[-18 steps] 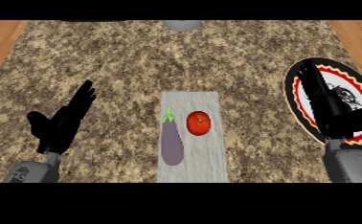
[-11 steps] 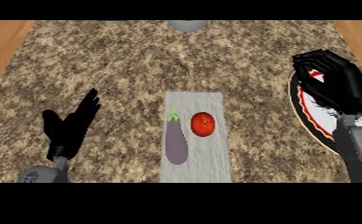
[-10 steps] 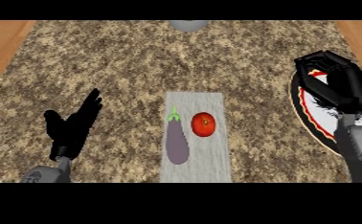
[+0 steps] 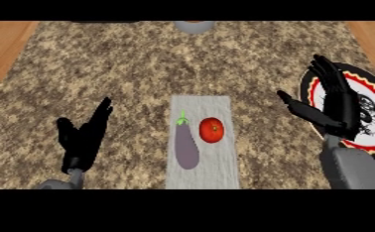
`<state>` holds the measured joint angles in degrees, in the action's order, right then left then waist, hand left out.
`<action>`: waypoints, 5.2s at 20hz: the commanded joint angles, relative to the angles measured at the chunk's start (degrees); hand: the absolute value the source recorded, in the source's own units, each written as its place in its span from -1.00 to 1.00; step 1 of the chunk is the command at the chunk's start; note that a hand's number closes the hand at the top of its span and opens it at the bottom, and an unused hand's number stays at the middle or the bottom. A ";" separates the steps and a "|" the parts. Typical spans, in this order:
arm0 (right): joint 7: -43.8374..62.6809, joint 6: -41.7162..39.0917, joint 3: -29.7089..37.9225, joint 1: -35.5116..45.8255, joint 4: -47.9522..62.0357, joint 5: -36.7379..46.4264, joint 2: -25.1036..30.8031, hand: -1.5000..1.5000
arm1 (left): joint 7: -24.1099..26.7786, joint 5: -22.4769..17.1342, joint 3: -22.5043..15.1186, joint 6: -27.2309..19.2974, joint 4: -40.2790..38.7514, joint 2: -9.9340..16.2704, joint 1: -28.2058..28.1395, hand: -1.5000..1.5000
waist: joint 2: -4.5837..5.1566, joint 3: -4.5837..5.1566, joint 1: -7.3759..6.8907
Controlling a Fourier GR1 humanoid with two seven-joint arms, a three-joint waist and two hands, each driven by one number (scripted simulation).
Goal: Pick the tomato from the placemat and place it in the plate
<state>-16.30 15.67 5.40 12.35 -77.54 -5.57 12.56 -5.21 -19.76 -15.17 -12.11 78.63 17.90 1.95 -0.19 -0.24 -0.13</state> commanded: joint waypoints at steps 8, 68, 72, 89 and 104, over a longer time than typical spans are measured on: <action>21.18 -12.12 -13.08 -4.31 -13.06 10.51 13.59 -1.00 | -3.05 1.13 -1.01 -0.48 2.64 -1.71 -1.85 0.00 | -0.26 0.45 0.20; 41.04 -18.49 -28.52 8.53 8.57 49.67 -12.55 1.00 | -4.78 14.15 8.56 6.90 -0.42 -12.59 -1.72 0.00 | 0.19 0.24 0.01; 39.52 -16.43 -34.47 0.96 2.85 53.84 -11.37 1.00 | -8.60 12.27 10.62 8.85 3.19 -9.98 -1.28 0.00 | 0.11 0.24 0.25; 15.19 11.89 -40.86 -46.55 -52.64 53.65 21.94 1.00 | -6.43 11.10 12.58 8.21 3.67 -9.65 -5.14 0.00 | -0.56 0.16 4.70; -1.83 11.86 -6.06 -44.11 -40.93 2.88 23.43 1.00 | -6.04 11.89 10.42 10.08 4.53 -10.45 -5.92 0.00 | 0.09 0.08 0.44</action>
<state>-13.62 30.09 -10.10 -35.03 -124.63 8.33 35.83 -10.93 -7.67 -4.22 -2.89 83.60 7.60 -2.28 -0.32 -0.33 0.97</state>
